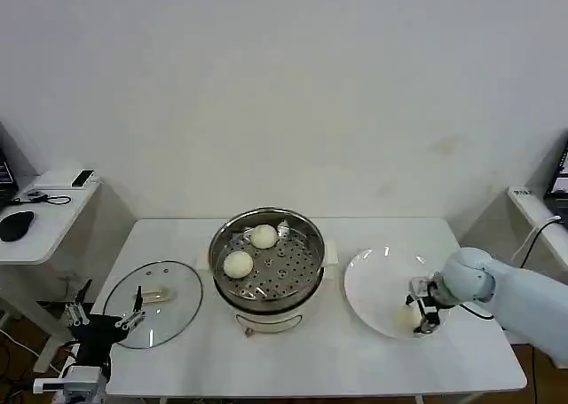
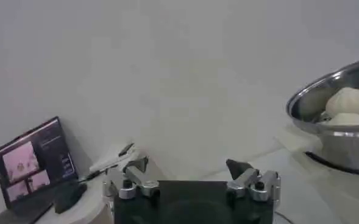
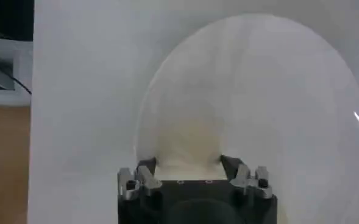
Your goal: Take steamed baozi put them in steamer then cover it.
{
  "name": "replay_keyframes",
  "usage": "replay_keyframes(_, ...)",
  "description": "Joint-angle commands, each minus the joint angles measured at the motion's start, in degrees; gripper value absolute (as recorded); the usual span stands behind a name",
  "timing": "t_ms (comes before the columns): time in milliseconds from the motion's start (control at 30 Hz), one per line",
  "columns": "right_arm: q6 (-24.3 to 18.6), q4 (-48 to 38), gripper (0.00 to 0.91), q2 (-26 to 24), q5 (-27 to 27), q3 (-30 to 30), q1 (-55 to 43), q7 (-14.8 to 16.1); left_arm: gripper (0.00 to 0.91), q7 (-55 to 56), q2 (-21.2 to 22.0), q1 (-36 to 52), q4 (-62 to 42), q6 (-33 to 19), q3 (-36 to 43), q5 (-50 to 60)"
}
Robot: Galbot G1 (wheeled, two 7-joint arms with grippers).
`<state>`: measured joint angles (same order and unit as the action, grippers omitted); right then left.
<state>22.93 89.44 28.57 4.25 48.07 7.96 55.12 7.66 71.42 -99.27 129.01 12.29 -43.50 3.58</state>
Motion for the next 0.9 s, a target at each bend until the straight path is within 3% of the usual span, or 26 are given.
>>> replay_keyframes(33, 0.58, -0.42, 0.615, 0.15, -0.17, -0.15, -0.13, 0.67, 0.907, 0.05, 0.00, -0.16, 0.16, -0.01, -0.15, 0.01)
replay_keyframes(467, -0.55, 0.17, 0.595, -1.51, -1.03, -0.44, -5.09, 2.64, 0.907, 0.06, -0.03, -0.22, 0.34, -0.03, -0.11, -0.08)
replay_keyframes(733, -0.85, -1.84, 0.605, -1.29, -4.95, -0.68, -16.23, 2.21, 0.907, 0.06, -0.64, 0.32, 0.37, 0.04, 0.21, -0.14)
replay_keyframes(900, -0.60, -4.02, 0.605, 2.53, -8.47, 3.71, -26.80, 2.38, 0.907, 0.02, -1.20, 0.38, 0.61, 0.06, 0.19, -0.32)
